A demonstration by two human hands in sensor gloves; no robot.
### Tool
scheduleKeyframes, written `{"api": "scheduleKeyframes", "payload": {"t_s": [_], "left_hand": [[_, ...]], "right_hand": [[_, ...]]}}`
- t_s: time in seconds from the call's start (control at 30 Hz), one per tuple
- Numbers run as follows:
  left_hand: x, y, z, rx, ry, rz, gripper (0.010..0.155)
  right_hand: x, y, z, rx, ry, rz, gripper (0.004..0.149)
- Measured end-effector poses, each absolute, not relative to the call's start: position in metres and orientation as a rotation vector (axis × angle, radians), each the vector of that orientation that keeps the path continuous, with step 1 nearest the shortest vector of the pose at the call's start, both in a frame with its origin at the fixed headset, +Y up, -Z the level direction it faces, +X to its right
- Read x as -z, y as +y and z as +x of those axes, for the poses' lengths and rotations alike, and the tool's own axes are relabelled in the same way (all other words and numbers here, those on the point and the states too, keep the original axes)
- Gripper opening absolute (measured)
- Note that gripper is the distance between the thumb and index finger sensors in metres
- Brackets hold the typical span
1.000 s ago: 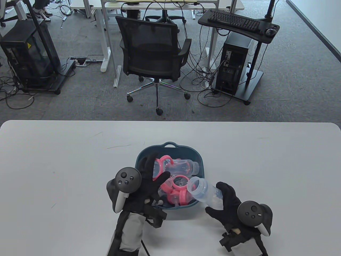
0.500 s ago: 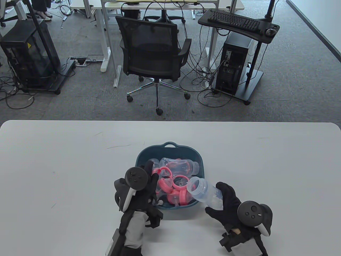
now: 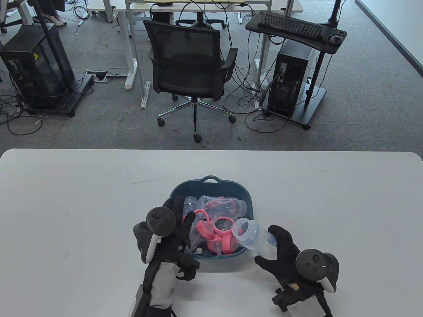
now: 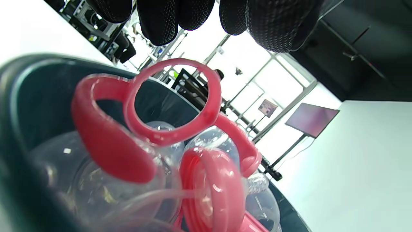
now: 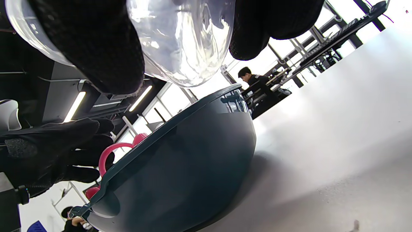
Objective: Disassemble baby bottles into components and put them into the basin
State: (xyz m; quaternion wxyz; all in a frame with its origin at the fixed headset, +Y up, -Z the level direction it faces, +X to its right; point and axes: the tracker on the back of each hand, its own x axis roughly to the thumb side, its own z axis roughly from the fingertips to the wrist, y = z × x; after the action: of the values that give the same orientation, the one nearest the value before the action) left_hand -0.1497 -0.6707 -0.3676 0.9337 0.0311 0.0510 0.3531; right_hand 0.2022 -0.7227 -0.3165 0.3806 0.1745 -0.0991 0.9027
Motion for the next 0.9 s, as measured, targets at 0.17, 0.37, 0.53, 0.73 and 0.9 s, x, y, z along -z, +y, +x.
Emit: {"api": "scheduleKeyframes", "payload": {"t_s": [0.17,0.37,0.53,0.73,0.9], "left_hand": [[0.361,-0.661,-0.161,-0.627,0.057,0.113,0.066],[0.349,-0.667,-0.192,-0.516,0.044,0.147,0.069],[0.343,-0.686,-0.225,-0.47,0.094,0.094,0.07],[0.343,-0.715,-0.25,-0.454,0.143,0.037,0.071],[0.346,-0.73,-0.26,-0.473,0.153,0.007,0.072]], "right_hand": [[0.316,-0.721,0.203,-2.306,-0.267,0.443,0.093],[0.314,-0.715,0.201,-2.312,-0.301,0.452,0.092],[0.312,-0.709,0.196,-2.339,-0.323,0.471,0.091],[0.314,-0.699,0.18,-2.412,-0.323,0.512,0.091],[0.323,-0.692,0.158,-2.49,-0.291,0.572,0.092]]}}
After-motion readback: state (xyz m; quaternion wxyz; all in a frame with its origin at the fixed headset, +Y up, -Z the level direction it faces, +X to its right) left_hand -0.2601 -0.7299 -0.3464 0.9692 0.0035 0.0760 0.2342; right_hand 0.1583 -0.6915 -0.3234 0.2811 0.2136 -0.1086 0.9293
